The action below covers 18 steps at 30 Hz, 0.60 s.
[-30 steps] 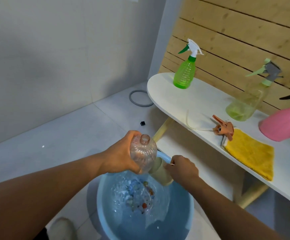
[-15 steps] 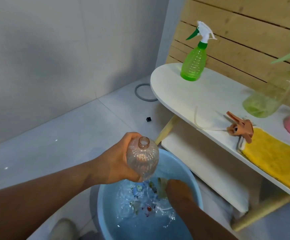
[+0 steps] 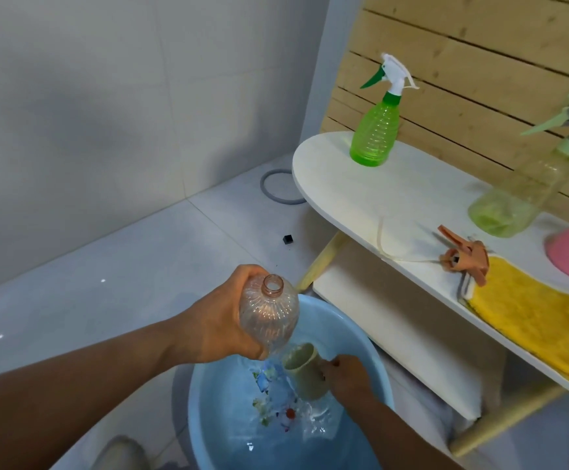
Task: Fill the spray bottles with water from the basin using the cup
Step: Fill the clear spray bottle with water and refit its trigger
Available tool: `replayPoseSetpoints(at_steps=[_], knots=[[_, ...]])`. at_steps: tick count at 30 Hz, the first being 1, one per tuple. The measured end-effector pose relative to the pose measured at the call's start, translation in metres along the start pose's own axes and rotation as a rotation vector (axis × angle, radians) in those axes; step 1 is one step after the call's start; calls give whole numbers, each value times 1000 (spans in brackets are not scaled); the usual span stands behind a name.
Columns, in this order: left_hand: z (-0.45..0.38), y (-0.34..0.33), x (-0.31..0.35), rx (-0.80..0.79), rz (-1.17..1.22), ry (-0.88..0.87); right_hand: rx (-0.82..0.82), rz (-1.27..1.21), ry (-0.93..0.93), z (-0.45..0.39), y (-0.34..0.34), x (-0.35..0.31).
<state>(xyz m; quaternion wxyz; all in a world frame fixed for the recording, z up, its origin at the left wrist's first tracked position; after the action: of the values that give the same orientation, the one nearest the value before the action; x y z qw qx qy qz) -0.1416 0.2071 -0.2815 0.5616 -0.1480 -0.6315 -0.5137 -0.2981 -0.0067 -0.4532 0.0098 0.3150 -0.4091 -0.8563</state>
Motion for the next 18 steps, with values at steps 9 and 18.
replayPoseSetpoints(at_steps=[9,18], knots=[[10,10,-1,25,-33,-28,64,-227,109,41,74,-32],[14,6,1,14,-76,-39,140,-343,273,116,172,-100]])
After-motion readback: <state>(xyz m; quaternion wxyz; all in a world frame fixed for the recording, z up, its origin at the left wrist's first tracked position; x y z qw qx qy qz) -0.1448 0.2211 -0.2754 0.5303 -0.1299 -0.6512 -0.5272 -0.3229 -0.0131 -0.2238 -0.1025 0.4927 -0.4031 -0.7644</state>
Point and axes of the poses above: each hand's wrist, its own z-axis away from the middle knuckle, its own y-axis out of the back of the hand, x = y × z, the point moved 6 cm from there along -z, towards the middle knuckle, and after that the axes turned 4 degrees about -z, right-handed, at the moved point
